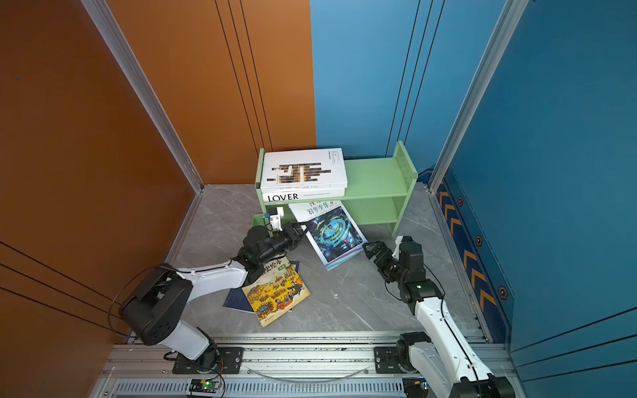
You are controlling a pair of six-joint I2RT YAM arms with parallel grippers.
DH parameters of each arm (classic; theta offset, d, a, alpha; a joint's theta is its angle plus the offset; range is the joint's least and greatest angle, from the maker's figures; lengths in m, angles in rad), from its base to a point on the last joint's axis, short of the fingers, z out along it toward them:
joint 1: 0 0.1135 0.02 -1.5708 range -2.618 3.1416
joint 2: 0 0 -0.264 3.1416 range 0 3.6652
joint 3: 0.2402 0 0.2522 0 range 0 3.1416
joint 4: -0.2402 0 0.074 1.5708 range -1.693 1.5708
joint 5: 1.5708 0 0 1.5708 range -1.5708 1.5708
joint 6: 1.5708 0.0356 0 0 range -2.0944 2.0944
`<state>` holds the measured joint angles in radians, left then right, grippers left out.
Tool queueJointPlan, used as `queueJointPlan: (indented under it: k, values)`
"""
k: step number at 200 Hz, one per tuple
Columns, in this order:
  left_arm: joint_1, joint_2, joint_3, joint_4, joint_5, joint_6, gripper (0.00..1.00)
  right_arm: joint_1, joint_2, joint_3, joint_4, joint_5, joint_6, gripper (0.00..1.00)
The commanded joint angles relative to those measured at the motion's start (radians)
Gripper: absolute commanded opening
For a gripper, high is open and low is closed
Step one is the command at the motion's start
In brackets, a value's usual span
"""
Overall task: Stacking books/files
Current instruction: Place the book at the bookshelf.
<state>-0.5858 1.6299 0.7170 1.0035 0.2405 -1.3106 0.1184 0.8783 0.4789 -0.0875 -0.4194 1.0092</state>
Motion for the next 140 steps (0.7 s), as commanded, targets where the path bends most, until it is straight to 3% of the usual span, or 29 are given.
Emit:
queueJointPlan:
  k: [1, 37, 82, 119, 140]
  values:
    - [0.015, 0.11, -0.032, 0.345, -0.109, -0.154, 0.0, 0.044, -0.015, -0.012, 0.084, -0.004, 0.08, 1.0]
    - [-0.02, 0.176, -0.056, 0.4, -0.202, -0.162, 0.0, 0.152, 0.001, -0.028, 0.159, 0.072, 0.143, 1.0]
    - [-0.062, 0.096, -0.05, 0.209, -0.267, -0.086, 0.0, 0.224, 0.106, -0.046, 0.303, 0.134, 0.194, 1.0]
    - [-0.085, 0.114, -0.041, 0.195, -0.323, -0.098, 0.0, 0.275, 0.242, -0.03, 0.454, 0.129, 0.231, 0.94]
    - [-0.098, 0.131, -0.037, 0.197, -0.36, -0.117, 0.0, 0.299, 0.316, -0.018, 0.546, 0.122, 0.263, 0.85]
